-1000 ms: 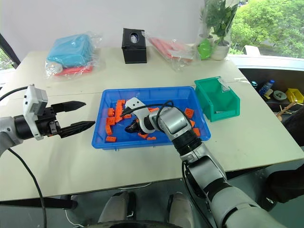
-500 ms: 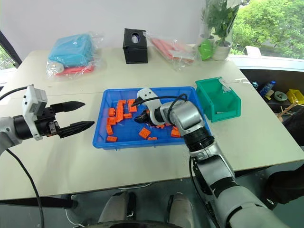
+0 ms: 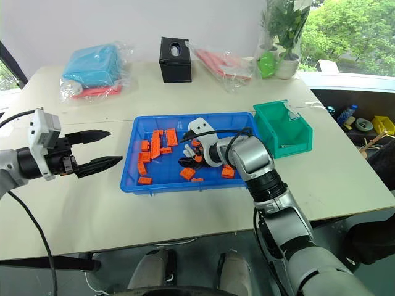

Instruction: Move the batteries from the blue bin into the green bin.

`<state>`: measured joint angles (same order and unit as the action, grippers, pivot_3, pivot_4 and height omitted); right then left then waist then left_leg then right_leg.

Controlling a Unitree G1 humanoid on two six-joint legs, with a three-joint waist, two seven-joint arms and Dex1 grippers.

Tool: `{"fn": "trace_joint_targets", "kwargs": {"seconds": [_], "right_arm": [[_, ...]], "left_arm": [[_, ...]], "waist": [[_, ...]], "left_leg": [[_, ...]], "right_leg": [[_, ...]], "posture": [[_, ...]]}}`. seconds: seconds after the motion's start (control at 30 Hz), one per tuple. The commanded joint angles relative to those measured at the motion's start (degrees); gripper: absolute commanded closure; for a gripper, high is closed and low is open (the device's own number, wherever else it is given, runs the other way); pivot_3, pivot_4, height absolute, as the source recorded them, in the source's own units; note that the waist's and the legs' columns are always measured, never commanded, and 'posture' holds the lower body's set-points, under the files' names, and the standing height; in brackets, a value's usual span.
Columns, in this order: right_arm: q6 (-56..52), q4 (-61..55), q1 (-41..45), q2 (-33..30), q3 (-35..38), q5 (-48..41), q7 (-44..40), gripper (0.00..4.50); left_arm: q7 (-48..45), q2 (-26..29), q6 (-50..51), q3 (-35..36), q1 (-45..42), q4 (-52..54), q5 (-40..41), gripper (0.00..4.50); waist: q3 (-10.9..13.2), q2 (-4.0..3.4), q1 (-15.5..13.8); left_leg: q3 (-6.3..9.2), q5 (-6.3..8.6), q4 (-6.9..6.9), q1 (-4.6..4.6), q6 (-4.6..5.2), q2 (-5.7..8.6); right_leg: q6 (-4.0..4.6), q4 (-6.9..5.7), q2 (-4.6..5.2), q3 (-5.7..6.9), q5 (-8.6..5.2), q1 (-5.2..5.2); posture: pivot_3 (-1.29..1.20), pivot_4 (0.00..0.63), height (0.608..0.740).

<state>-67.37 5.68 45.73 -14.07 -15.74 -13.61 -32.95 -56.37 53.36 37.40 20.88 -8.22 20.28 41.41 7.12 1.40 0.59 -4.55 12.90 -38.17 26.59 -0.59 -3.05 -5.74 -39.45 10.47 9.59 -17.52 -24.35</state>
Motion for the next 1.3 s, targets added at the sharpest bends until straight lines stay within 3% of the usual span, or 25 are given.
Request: {"fn": "trace_joint_targets", "kwargs": {"seconds": [0.03, 0.4, 1.2, 1.3], "right_arm": [[2.4, -1.1, 0.0, -0.1, -1.2, 0.5, 0.0, 0.04], [3.6, -7.0, -0.1, -0.4, -4.5, 0.5, -1.1, 0.04], [8.0, 2.5, -2.0, 0.3, -7.3, 2.6, -3.5, 0.04], [6.8, 0.6, -2.1, 0.1, -6.8, 2.0, -3.8, 1.41]], "left_arm": [[-0.4, 0.6, -0.9, 0.1, -1.3, 0.1, -0.2, 0.00], [-0.4, 0.1, -0.7, 0.0, -0.7, 0.8, -0.2, 0.00], [-2.9, 0.9, 1.1, -3.2, -1.4, 5.1, 2.3, 0.00], [-3.8, 1.2, 0.9, -4.0, -1.6, 5.3, 2.3, 0.00]], "waist": [[0.0, 0.00, 0.0], [0.0, 0.00, 0.0], [-0.1, 0.16, 0.0], [-0.1, 0.16, 0.0]], "left_leg": [[0.00, 0.00, 0.00, 0.00, 0.00, 0.00], [0.01, 0.00, 0.00, 0.02, 0.00, 0.00], [0.01, 0.00, -0.01, -0.06, -0.01, -0.01], [0.01, 0.00, -0.01, -0.06, 0.00, -0.01]], "right_leg": [[0.00, 0.00, 0.00, 0.00, 0.00, 0.00], [0.00, 0.00, 0.00, 0.00, 0.00, -0.02], [0.01, -0.02, 0.00, 0.00, 0.00, 0.06], [0.01, -0.02, 0.00, 0.00, 0.00, 0.05]], "posture": [[0.00, 0.150, 0.636], [0.00, 0.150, 0.636], [0.00, 0.150, 0.636], [0.00, 0.150, 0.636]]}}
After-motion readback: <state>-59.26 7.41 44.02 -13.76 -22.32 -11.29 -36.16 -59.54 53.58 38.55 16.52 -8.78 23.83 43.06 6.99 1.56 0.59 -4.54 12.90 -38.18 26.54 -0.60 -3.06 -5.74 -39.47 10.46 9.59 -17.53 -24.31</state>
